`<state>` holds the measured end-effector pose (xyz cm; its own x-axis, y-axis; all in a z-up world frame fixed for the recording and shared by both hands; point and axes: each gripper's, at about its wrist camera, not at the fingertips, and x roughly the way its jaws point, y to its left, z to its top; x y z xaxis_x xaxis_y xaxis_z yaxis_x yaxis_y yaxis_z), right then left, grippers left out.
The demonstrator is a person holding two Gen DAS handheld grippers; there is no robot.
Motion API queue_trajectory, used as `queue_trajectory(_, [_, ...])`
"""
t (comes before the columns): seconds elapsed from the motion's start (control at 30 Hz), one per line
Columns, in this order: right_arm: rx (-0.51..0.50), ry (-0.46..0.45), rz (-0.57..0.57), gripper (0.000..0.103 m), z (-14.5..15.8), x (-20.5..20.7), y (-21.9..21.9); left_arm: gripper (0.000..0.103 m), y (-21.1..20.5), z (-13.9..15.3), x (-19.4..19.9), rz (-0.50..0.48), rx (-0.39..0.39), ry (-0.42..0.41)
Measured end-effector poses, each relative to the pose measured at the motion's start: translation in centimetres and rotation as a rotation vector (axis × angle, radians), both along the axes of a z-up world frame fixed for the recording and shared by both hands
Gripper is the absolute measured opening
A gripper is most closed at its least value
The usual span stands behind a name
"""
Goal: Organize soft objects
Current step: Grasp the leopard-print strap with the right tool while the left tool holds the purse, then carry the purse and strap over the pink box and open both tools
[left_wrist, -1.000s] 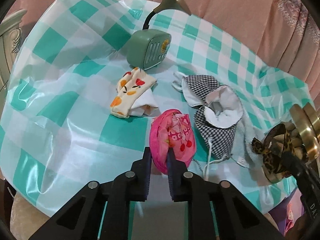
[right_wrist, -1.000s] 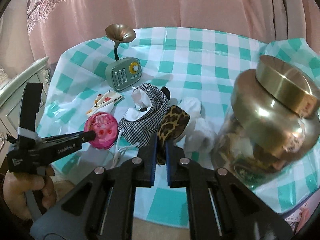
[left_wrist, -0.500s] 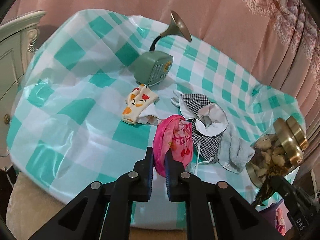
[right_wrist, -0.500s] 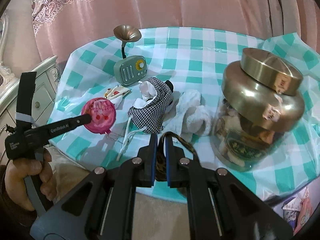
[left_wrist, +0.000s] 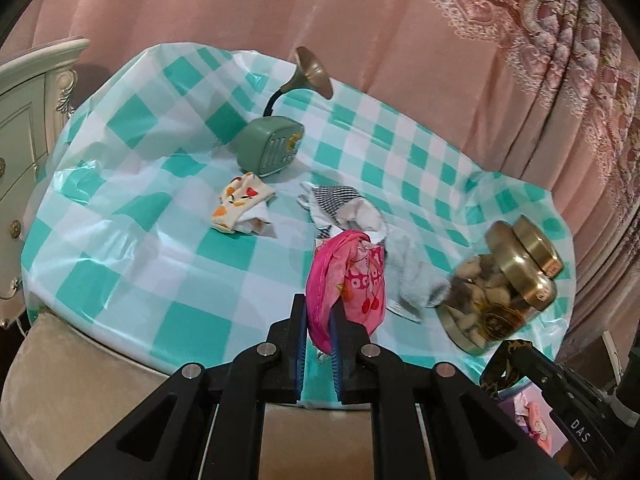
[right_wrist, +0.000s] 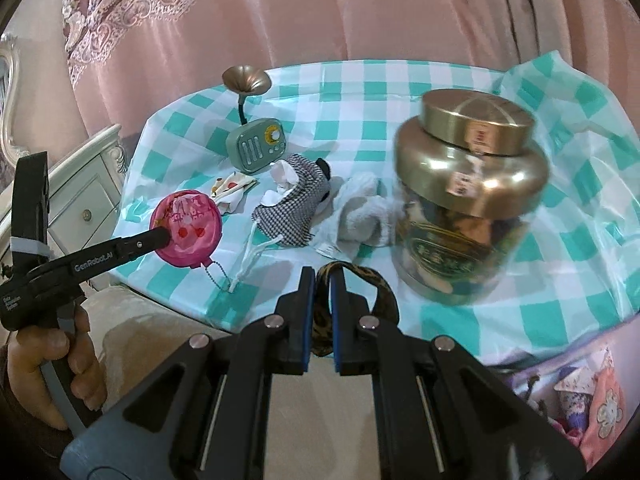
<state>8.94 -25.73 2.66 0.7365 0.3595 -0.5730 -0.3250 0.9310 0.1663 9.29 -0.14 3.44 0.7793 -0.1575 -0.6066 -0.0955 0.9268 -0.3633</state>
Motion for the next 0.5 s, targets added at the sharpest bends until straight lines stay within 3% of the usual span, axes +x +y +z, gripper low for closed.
queue_trajectory(0.23, [-0.017,0.055,-0.005,0.01,-0.6,0.0,-1.3,0.011,0.5,0.2,-1.2,0.061,-0.011,0.001])
queue_trajectory(0.4, [-0.085,0.069,0.069,0.011,-0.7,1.8,1.3,0.011,1.8,-0.4,-2.8,0.105,-0.052,0.025])
queue_trajectory(0.5, [-0.099,0.063,0.112,0.024,-0.2,4.7,4.1,0.011,2.1,-0.5,-3.7,0.11,-0.069,0.024])
